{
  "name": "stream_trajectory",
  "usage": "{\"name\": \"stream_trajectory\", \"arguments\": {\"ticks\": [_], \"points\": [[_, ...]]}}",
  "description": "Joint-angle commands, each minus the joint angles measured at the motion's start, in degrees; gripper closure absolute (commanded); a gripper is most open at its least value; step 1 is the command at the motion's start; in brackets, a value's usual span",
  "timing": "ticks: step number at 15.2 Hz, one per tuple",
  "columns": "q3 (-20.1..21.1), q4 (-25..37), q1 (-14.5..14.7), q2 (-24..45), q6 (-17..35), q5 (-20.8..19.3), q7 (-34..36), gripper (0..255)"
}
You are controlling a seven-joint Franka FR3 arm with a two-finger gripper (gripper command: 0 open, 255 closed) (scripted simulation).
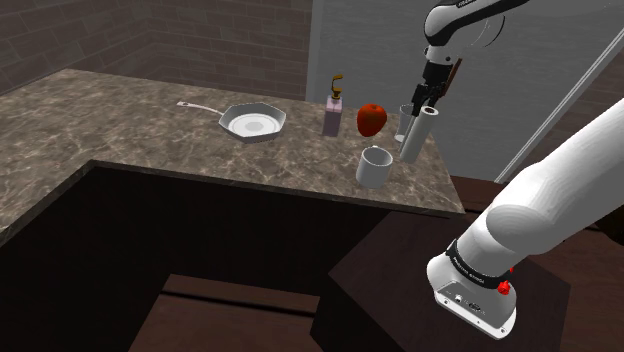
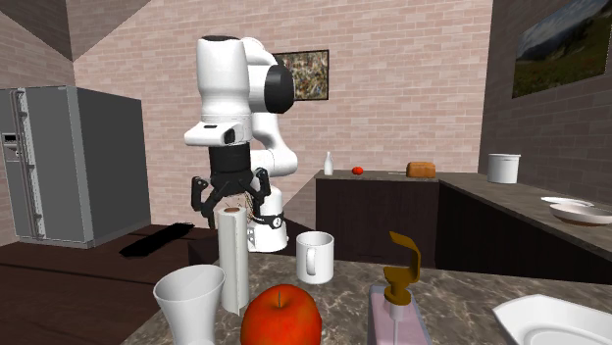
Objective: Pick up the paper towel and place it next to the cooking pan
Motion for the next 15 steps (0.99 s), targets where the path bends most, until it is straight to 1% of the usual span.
{"name": "stream_trajectory", "arguments": {"ticks": [1, 2, 3, 12, 15], "points": [[0.0, 0.0, 0.0, 0.0, 0.0, 0.0, 0.0, 0], [0.0, 0.0, 0.0, 0.0, 0.0, 0.0, 0.0, 0], [0.0, 0.0, 0.0, 0.0, 0.0, 0.0, 0.0, 255], [0.0, 0.0, 0.0, 0.0, 0.0, 0.0, 0.0, 255], [0.3, 1.5, 0.0, -1.0, -2.4, -0.4, 0.4, 255]]}}
